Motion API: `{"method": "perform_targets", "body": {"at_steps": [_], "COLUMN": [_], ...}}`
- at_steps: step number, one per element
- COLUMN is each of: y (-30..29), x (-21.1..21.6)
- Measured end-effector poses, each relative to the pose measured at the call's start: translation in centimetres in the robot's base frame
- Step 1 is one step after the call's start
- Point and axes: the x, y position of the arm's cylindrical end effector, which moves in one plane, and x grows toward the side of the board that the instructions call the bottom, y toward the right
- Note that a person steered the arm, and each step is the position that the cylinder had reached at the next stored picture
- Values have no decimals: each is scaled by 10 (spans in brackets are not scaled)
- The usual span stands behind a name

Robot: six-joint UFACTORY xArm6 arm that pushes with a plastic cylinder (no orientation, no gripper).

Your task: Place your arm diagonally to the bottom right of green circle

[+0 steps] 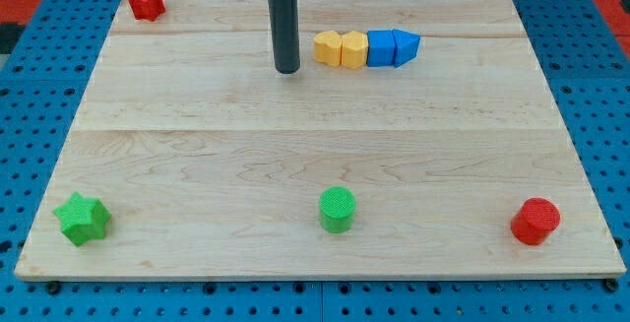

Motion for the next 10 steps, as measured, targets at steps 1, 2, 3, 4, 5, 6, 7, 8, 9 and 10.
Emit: {"method": "perform_targets", "body": {"at_steps": [1,2,3,4,5,6,7,8,9,10], "y": [-7,-14,-21,-28,-33,-33,-35,-35,-35,-35], "x": [0,0,0,0,1,12,54,102,138,174]}}
